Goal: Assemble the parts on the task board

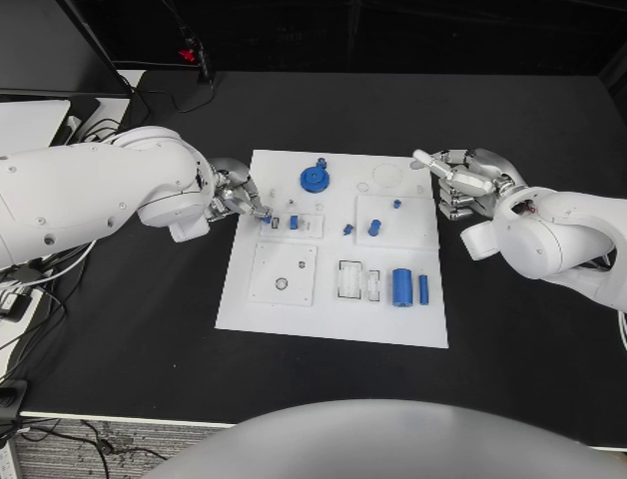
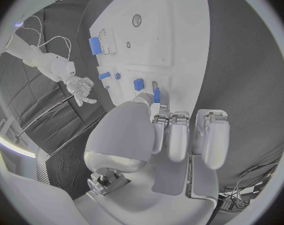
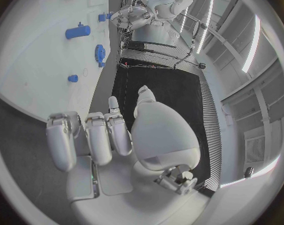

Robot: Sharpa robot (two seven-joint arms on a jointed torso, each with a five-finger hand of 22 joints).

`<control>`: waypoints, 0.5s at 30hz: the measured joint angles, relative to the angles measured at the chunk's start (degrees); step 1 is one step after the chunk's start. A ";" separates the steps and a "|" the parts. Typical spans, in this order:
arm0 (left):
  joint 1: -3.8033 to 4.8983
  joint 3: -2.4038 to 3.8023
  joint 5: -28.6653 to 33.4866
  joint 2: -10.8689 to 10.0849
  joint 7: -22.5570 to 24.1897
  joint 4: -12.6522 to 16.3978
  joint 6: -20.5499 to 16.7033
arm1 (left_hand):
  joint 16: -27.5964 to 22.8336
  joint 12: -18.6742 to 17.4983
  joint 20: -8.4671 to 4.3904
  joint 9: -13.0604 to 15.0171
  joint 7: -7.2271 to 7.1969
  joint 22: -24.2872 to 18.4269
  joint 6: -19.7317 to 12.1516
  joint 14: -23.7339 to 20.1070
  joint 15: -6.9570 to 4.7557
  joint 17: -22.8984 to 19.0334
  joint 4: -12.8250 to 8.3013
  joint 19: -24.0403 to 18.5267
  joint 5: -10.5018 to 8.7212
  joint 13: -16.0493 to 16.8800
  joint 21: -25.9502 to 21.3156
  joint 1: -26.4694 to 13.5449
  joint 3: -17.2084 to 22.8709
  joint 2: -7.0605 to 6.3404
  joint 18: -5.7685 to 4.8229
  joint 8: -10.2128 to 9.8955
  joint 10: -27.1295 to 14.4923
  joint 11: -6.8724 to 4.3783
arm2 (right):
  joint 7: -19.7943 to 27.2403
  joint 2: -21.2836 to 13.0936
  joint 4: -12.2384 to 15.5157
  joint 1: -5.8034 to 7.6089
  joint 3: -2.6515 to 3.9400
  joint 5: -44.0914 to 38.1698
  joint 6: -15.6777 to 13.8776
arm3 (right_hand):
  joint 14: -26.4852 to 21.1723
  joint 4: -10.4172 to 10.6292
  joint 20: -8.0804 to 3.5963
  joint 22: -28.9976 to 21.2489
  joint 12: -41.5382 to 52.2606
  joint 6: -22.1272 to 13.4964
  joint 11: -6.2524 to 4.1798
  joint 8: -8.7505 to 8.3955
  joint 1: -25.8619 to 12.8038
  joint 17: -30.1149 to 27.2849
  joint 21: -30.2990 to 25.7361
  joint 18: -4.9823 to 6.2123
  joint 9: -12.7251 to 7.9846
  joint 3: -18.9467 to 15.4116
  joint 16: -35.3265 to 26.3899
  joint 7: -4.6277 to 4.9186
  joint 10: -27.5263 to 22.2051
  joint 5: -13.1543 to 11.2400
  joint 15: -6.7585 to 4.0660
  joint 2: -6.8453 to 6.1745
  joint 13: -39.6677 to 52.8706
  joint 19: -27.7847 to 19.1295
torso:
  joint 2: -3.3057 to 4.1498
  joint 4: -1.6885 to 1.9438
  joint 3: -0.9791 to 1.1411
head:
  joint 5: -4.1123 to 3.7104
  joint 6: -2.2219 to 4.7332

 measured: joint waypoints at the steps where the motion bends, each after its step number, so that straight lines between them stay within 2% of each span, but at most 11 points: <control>1: -0.03 0.00 -0.03 0.04 -0.03 -0.09 -0.01 | 0.00 0.00 0.00 0.00 0.00 0.00 0.00 0.00 0.00 0.00 0.00 0.00 0.00 0.00 0.00 -0.01 0.00 0.01 0.00 0.00 0.00 0.00 | 0.00 -0.02 0.00 0.00 0.00 0.00 0.00 | 0.00 0.00 0.00 0.00 0.00 0.00 0.00 0.00 0.00 0.00 0.00 0.00 0.00 0.00 0.00 0.00 0.00 0.00 0.00 0.00 0.00 0.00 | 0.00 0.00 0.00 | 0.00 0.00; 15: -0.32 0.06 -0.16 0.92 -0.26 -0.76 0.64 | 0.00 0.15 0.00 0.07 -0.08 0.00 -0.08 0.00 0.01 0.00 0.16 0.00 -0.09 0.04 0.00 0.15 0.17 -0.12 0.00 -0.21 0.18 0.21 | 0.00 -0.02 0.07 -0.01 0.00 0.00 0.04 | 0.00 0.00 0.00 0.04 0.00 0.00 0.00 0.00 0.00 0.00 0.00 -0.01 0.00 0.00 0.00 0.00 0.00 0.00 0.00 0.00 0.00 0.00 | -0.02 -0.07 -0.01 | -0.06 0.00</control>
